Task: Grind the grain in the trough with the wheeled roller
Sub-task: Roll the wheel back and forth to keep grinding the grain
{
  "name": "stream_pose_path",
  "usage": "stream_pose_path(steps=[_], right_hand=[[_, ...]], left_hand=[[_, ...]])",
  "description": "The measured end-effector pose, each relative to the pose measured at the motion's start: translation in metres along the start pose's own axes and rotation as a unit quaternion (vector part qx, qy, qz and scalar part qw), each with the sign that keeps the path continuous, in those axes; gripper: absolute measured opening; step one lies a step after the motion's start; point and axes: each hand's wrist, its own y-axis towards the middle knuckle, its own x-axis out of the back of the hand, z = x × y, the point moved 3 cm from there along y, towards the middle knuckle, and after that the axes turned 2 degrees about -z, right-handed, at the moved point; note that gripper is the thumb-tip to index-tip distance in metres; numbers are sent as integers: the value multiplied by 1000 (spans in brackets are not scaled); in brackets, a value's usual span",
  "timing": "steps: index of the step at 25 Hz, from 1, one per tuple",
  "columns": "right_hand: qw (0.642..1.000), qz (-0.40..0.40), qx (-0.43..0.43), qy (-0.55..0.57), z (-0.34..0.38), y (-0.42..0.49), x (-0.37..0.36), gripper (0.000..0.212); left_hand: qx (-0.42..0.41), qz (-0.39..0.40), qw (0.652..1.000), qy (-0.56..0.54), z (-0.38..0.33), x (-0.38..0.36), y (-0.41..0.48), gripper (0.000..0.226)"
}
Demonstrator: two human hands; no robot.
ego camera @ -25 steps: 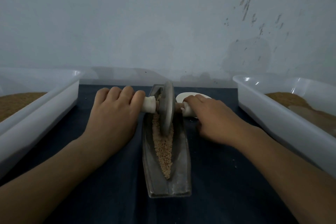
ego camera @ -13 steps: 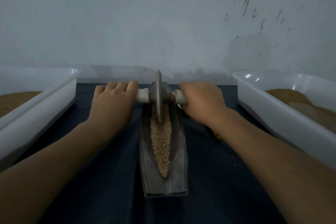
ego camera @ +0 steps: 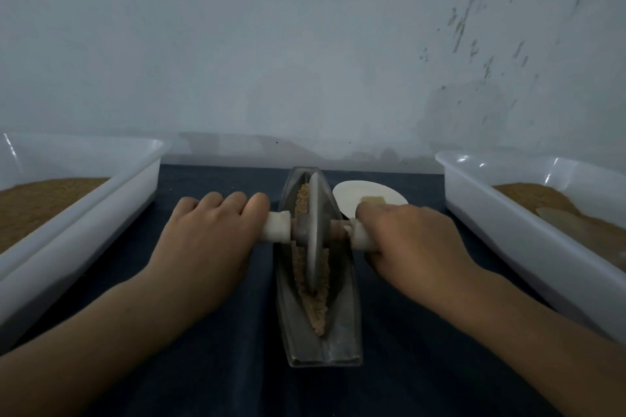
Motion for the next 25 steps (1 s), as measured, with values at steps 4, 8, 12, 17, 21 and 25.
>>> stream_pose_path(steps=[4, 8, 12, 17, 21, 25], right_hand=[[999, -27, -15, -31, -2, 46, -22, 19], [998, -47, -37, -34, -7, 75, -39, 17], [999, -41, -12, -17, 3, 48, -31, 39], [999, 38, 21, 29, 10, -6, 9, 66], [1000, 27, 14, 4, 21, -33, 26, 93], [995, 95, -12, 1, 16, -27, 0, 117]], left_hand=[[68, 28, 997, -10, 13, -36, 26, 42], [108, 28, 993, -26, 17, -57, 41, 34], [92, 20, 995, -14, 12, -47, 23, 30], [42, 44, 998, -14, -2, -1, -13, 44], [24, 18, 999, -22, -9, 26, -32, 52], [11, -2, 1000, 11, -20, 15, -18, 70]])
